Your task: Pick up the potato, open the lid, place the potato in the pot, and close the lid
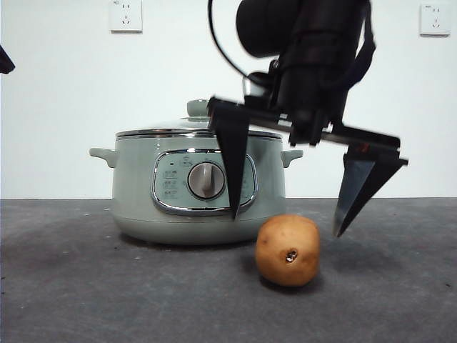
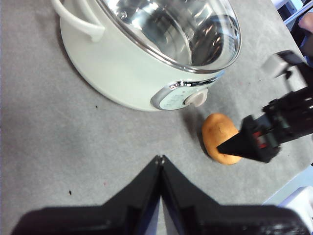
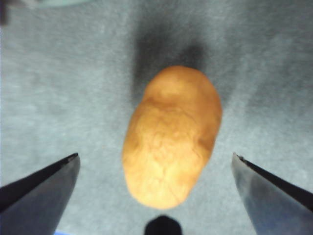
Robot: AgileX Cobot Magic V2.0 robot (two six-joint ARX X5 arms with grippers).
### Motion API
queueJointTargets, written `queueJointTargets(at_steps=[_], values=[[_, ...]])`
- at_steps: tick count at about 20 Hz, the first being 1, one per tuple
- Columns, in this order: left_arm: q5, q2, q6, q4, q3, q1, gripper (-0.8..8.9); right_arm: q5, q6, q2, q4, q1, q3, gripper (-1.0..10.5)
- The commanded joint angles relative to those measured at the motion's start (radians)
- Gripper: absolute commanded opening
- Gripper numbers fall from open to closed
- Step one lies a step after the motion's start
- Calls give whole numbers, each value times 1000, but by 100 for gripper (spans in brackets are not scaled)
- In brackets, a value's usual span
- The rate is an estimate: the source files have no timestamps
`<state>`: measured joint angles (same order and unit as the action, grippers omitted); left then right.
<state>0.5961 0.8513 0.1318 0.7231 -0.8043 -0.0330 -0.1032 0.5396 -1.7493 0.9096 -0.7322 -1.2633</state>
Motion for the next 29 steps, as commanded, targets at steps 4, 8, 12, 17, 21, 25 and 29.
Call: queueJointTargets(at_steps=[4, 8, 12, 17, 21, 25, 29], values=[[6, 2, -13, 2, -2, 1, -4, 30, 7, -69, -28, -8, -2, 573], [4, 2, -24, -2, -2, 1, -4, 33, -57, -79, -31, -8, -2, -14], [8, 22, -48, -5, -4, 0, -4, 87, -105, -74, -19, -8, -2, -9], [14, 119, -81, -6, -20, -68, -4, 78, -219, 56, 82, -7, -2, -8], [3, 228, -92, -5, -104, -156, -3, 78, -299, 249, 221, -6, -2, -8], [-123, 366, -90, 36, -307, -243, 280, 78, -362, 444, 356, -6, -2, -8], [-192, 524, -97, 118, -572, -307, 395, 78, -367, 576, 467, -6, -2, -8]])
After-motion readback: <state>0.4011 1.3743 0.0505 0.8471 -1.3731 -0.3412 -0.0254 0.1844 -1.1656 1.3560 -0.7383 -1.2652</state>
